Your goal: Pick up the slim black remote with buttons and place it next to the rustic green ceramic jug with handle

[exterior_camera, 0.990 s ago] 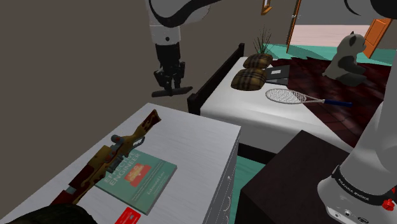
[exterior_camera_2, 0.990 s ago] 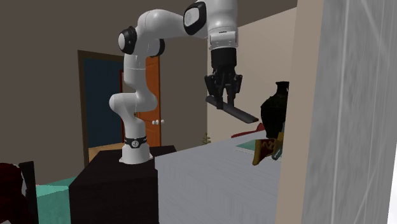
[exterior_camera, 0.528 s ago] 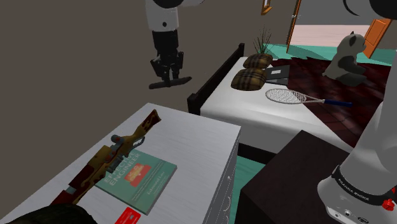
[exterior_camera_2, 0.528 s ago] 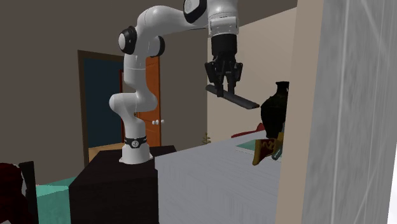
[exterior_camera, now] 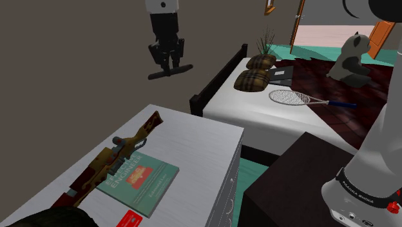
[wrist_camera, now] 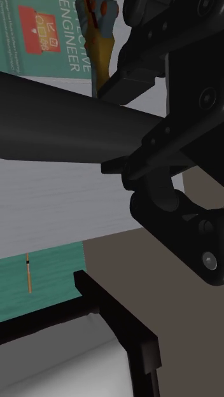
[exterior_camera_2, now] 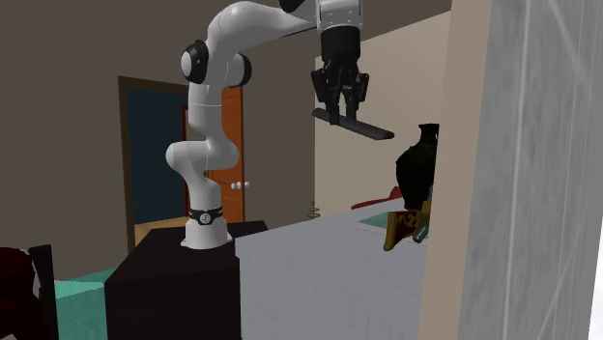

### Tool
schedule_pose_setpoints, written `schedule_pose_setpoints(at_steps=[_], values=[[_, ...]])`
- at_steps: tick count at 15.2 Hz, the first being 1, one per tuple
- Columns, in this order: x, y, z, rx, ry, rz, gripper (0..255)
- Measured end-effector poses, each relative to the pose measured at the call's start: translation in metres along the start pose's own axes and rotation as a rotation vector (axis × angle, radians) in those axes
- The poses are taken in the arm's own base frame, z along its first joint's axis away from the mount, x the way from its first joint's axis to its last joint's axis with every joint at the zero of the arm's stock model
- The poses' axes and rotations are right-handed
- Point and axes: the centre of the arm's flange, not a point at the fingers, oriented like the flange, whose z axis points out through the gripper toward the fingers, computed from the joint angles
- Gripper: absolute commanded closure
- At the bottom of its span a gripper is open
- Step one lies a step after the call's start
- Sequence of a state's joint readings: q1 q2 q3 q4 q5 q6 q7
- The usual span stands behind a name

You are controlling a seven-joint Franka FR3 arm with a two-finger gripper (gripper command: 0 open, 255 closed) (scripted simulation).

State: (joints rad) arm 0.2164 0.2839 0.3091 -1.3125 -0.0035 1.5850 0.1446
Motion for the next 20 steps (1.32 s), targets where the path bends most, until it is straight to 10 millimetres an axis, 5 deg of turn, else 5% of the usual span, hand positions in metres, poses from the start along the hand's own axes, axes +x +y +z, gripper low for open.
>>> schedule_pose_setpoints(at_steps=[20], values=[[-0.006, -0.013, -0.098, 0.000, -0.002, 0.000, 255]])
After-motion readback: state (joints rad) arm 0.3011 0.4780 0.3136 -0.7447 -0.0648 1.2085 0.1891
